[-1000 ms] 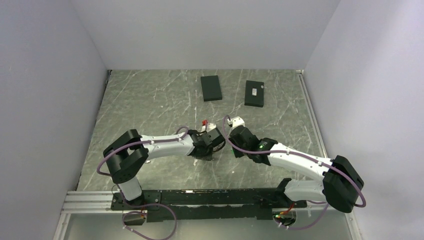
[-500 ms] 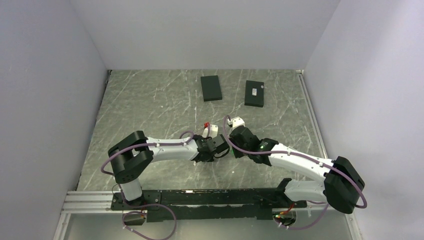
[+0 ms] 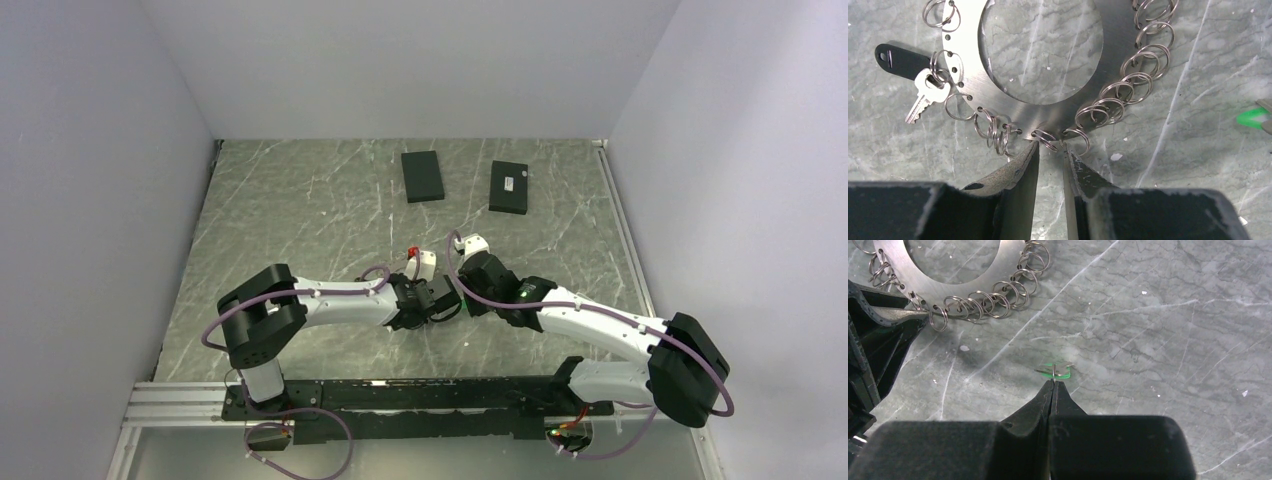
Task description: Put the keys on the keyring
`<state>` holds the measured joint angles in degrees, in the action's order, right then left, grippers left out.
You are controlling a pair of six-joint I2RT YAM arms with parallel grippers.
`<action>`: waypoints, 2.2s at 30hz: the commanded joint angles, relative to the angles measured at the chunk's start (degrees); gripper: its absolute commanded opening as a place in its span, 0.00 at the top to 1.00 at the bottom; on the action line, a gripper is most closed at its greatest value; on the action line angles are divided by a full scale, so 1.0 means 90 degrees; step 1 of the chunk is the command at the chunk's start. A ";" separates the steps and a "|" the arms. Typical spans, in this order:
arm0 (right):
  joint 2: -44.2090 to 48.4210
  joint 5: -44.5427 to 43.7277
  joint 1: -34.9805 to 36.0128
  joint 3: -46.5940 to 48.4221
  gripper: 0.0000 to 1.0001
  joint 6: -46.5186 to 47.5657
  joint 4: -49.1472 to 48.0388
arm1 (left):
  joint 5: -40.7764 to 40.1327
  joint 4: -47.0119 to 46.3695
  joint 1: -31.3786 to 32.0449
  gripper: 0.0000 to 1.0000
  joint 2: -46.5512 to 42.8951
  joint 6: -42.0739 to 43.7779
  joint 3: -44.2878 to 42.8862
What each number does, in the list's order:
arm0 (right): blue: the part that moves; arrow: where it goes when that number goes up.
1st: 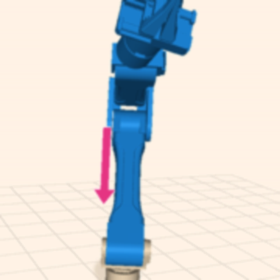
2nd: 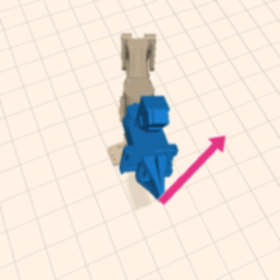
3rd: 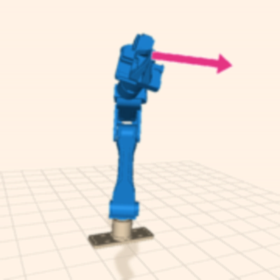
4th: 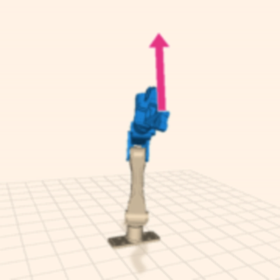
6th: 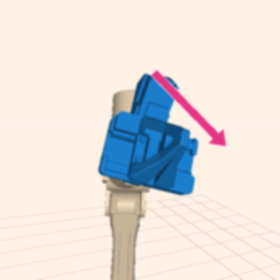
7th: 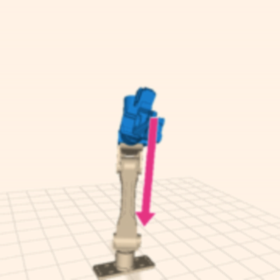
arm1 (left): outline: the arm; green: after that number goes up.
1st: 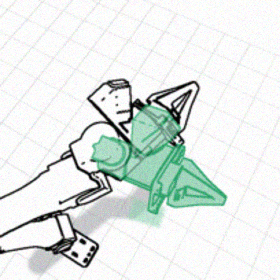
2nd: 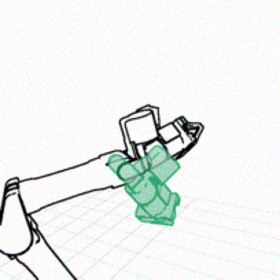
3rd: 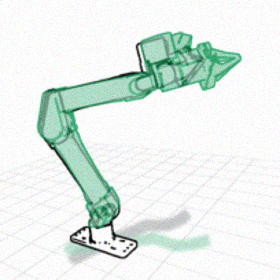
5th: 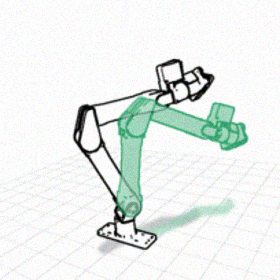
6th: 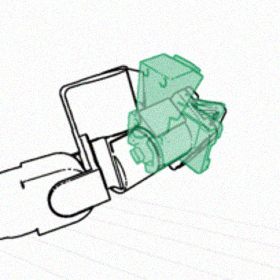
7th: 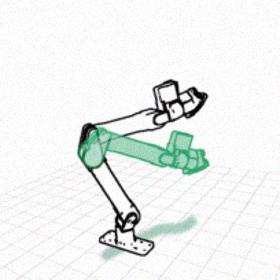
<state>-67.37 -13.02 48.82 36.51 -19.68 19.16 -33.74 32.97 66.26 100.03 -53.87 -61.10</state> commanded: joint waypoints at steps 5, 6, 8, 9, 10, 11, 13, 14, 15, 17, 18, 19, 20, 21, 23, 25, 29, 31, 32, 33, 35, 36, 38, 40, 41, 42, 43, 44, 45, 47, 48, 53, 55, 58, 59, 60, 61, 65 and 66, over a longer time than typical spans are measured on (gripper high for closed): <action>0.0084 0.0039 -0.0016 0.0001 1.00 -0.0029 -0.0215 | -0.0266 -0.0151 0.0040 0.71 0.0111 -0.0102 -0.0015; 0.0084 0.0042 -0.0023 -0.0001 1.00 -0.0026 -0.0223 | -0.0245 -0.0225 0.0040 0.71 0.0106 -0.0074 0.0019; 0.0092 0.0040 -0.0015 -0.0012 1.00 -0.0030 -0.0224 | -0.0215 -0.0277 0.0040 0.71 0.0129 -0.0062 0.0050; 0.0091 0.0040 -0.0023 -0.0003 1.00 -0.0030 -0.0224 | -0.0210 -0.0279 0.0040 0.71 0.0173 -0.0060 0.0046; 0.0099 0.0040 -0.0024 -0.0003 1.00 -0.0030 -0.0224 | -0.0230 -0.0250 0.0040 0.71 0.0216 -0.0081 0.0028; 0.0103 0.0040 -0.0024 -0.0005 1.00 -0.0030 -0.0224 | -0.0254 -0.0208 0.0040 0.71 0.0261 -0.0105 0.0014; 0.0102 0.0040 -0.0019 -0.0014 1.00 -0.0030 -0.0224 | -0.0282 -0.0175 0.0040 0.71 0.0310 -0.0140 0.0011; 0.0103 0.0040 -0.0019 -0.0005 1.00 -0.0030 -0.0217 | -0.0298 -0.0159 0.0040 0.72 0.0311 -0.0163 0.0012; 0.0098 0.0040 -0.0023 -0.0012 1.00 -0.0030 -0.0215 | -0.0307 -0.0151 0.0040 0.73 0.0298 -0.0174 0.0025; 0.0112 0.0040 -0.0023 -0.0019 1.00 -0.0030 -0.0215 | -0.0332 -0.0154 0.0040 0.75 0.0267 -0.0205 0.0062; 0.0113 0.0040 -0.0021 -0.0022 1.00 -0.0030 -0.0222 | -0.0344 -0.0178 0.0040 0.77 0.0247 -0.0206 0.0083; 0.0113 0.0045 -0.0023 -0.0019 1.00 -0.0030 -0.0224 | -0.0351 -0.0207 0.0040 0.78 0.0230 -0.0193 0.0102; 0.0113 0.0049 -0.0019 -0.0018 1.00 -0.0030 -0.0224 | -0.0365 -0.0227 0.0040 0.80 0.0224 -0.0175 0.0122; 0.0103 0.0050 -0.0022 -0.0014 1.00 -0.0030 -0.0224 | -0.0368 -0.0243 0.0040 0.81 0.0224 -0.0168 0.0133; 0.0103 0.0059 -0.0015 -0.0004 1.00 -0.0020 -0.0215 | -0.0406 -0.0238 0.0040 0.82 0.0233 -0.0151 0.0129; 0.0105 0.0062 -0.0022 0.0004 1.00 -0.0030 -0.0215 | -0.0469 -0.0147 0.0040 0.83 0.0252 -0.0186 0.0102; 0.0122 0.0079 -0.0019 -0.0005 1.00 -0.0030 -0.0215 | -0.0594 -0.0042 0.0049 0.73 0.0152 -0.0300 0.0087; 0.0120 0.0089 -0.0022 -0.0013 1.00 -0.0030 -0.0205 | -0.0637 -0.0010 0.0058 0.72 0.0055 -0.0353 0.0100; 0.0120 0.0089 -0.0021 -0.0011 1.00 -0.0030 -0.0207 | -0.0666 0.0038 0.0067 0.71 0.0005 -0.0394 0.0086; 0.0130 0.0097 -0.0023 0.0000 1.00 -0.0030 -0.0206 | -0.0701 0.0083 0.0085 0.70 -0.0045 -0.0438 0.0067; 0.0124 0.0098 -0.0024 0.0003 1.00 -0.0024 -0.0213 | -0.0730 0.0119 0.0112 0.69 -0.0118 -0.0485 0.0021; 0.0118 0.0108 -0.0022 0.0005 1.00 -0.0021 -0.0214 | -0.0741 0.0157 0.0118 0.69 -0.0135 -0.0527 -0.0008; 0.0104 0.0118 -0.0020 0.0010 1.00 -0.0015 -0.0222 | -0.0780 0.0218 0.0142 0.69 -0.0147 -0.0579 -0.0071; 0.0093 0.0128 -0.0023 0.0013 1.00 -0.0010 -0.0224 | -0.0846 0.0317 0.0170 0.69 -0.0147 -0.0657 -0.0153; 0.0089 0.0133 -0.0019 0.0010 1.00 -0.0010 -0.0224 | -0.0882 0.0350 0.0181 0.69 -0.0147 -0.0678 -0.0179; 0.0100 0.0142 -0.0021 0.0006 1.00 -0.0010 -0.0224 | -0.0920 0.0367 0.0193 0.68 -0.0143 -0.0702 -0.0198; 0.0103 0.0154 -0.0022 0.0004 1.00 -0.0010 -0.0227 | -0.0929 0.0369 0.0196 0.68 -0.0126 -0.0704 -0.0215; 0.0112 0.0157 -0.0020 0.0002 1.00 -0.0010 -0.0233 | -0.0962 0.0377 0.0196 0.68 -0.0091 -0.0718 -0.0234; 0.0120 0.0166 -0.0022 0.0001 1.00 -0.0010 -0.0239 | -0.0983 0.0369 0.0196 0.68 -0.0039 -0.0719 -0.0253; 0.0115 0.0184 -0.0024 -0.0006 1.00 -0.0001 -0.0253 | -0.1020 0.0351 0.0196 0.67 0.0096 -0.0664 -0.0359; 0.0108 0.0191 -0.0019 0.0001 1.00 -0.0001 -0.0255 | -0.1051 0.0355 0.0196 0.67 0.0158 -0.0648 -0.0412; 0.0132 0.0244 -0.0021 -0.0023 1.00 -0.0001 -0.0280 | -0.1125 0.0418 0.0198 0.67 0.0380 -0.0744 -0.0477; 0.0124 0.0262 -0.0019 -0.0029 1.00 0.0009 -0.0292 | -0.1128 0.0366 0.0196 0.67 0.0446 -0.0698 -0.0492; 0.0118 0.0265 -0.0020 -0.0032 1.00 0.0009 -0.0293 | -0.1209 0.0520 0.0196 0.68 0.0572 -0.0786 -0.0593; 0.0122 0.0266 -0.0016 -0.0032 1.00 0.0009 -0.0294 | -0.1233 0.0578 0.0196 0.68 0.0604 -0.0833 -0.0617; 0.0136 0.0265 -0.0018 -0.0047 1.00 0.0009 -0.0301 | -0.1263 0.0622 0.0194 0.68 0.0634 -0.0851 -0.0644; 0.0141 0.0272 -0.0023 -0.0044 1.00 0.0009 -0.0302 | -0.1266 0.0639 0.0196 0.68 0.0658 -0.0868 -0.0656; 0.0128 0.0274 -0.0024 -0.0038 1.00 0.0009 -0.0303 | -0.1285 0.0737 0.0196 0.71 0.0720 -0.0929 -0.0723; 0.0123 0.0274 -0.0024 -0.0035 1.00 0.0009 -0.0303 | -0.1286 0.0790 0.0201 0.71 0.0720 -0.0972 -0.0737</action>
<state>-67.37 -11.25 48.75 36.25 -19.68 18.72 -42.81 38.13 67.70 105.95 -59.90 -65.52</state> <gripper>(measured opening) 0.010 0.296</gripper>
